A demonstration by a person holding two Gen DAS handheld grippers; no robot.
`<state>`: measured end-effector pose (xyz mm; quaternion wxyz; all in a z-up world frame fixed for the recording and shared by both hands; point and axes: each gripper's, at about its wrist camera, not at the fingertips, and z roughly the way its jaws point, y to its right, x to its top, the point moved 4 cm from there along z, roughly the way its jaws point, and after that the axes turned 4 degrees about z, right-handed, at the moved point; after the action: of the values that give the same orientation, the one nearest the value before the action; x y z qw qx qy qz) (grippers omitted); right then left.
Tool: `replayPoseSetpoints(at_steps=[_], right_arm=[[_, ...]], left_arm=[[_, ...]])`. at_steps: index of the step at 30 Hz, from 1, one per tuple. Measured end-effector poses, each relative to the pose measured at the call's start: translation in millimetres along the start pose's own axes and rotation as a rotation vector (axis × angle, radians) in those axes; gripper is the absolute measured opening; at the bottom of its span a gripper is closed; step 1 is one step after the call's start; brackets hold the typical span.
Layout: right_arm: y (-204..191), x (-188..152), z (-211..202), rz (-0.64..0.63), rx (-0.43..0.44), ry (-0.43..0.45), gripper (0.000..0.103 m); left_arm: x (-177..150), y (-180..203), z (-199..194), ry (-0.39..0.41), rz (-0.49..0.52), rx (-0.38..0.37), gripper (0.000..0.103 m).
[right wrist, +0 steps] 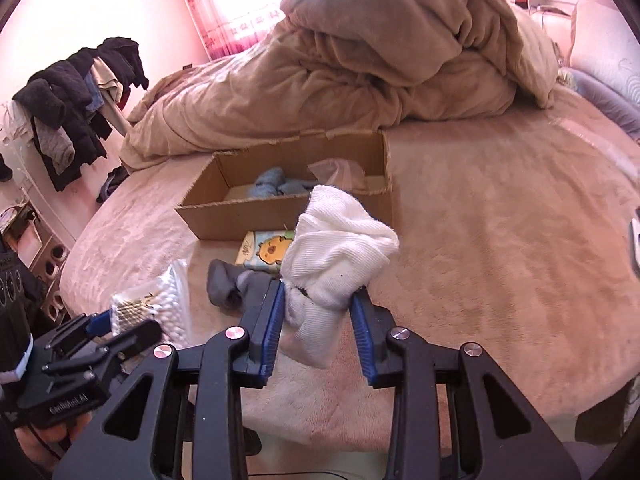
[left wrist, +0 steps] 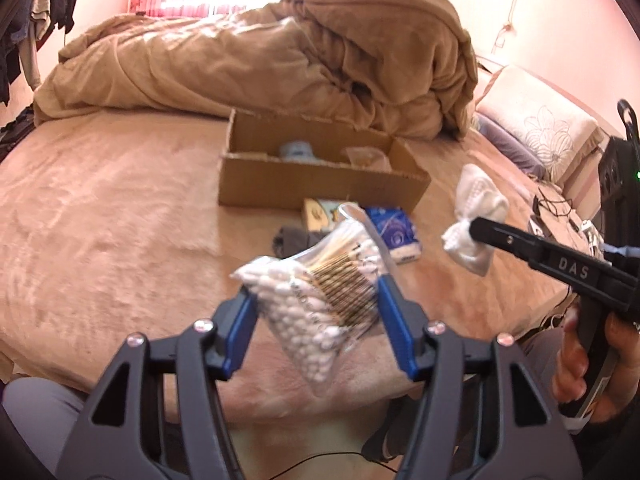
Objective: Organize objects
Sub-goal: 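Lift the cotton swab bag and white sock and carry them to the box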
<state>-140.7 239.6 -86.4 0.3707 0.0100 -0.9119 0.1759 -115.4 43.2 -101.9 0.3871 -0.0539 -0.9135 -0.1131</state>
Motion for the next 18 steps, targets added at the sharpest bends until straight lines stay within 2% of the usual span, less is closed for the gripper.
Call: replayPoseSetpoints(at_steps=[8,18], right_arm=[[-18,17,-32,-0.033,0.003,0.048,0.035],[-36,46,-53,-0.065,0.032,0.096,0.035]], left_arm=[[21,-8,-30,0.041,0.0,0.027,0.059],[60,-17,-56,0.085,0.011,0.061,0.059]])
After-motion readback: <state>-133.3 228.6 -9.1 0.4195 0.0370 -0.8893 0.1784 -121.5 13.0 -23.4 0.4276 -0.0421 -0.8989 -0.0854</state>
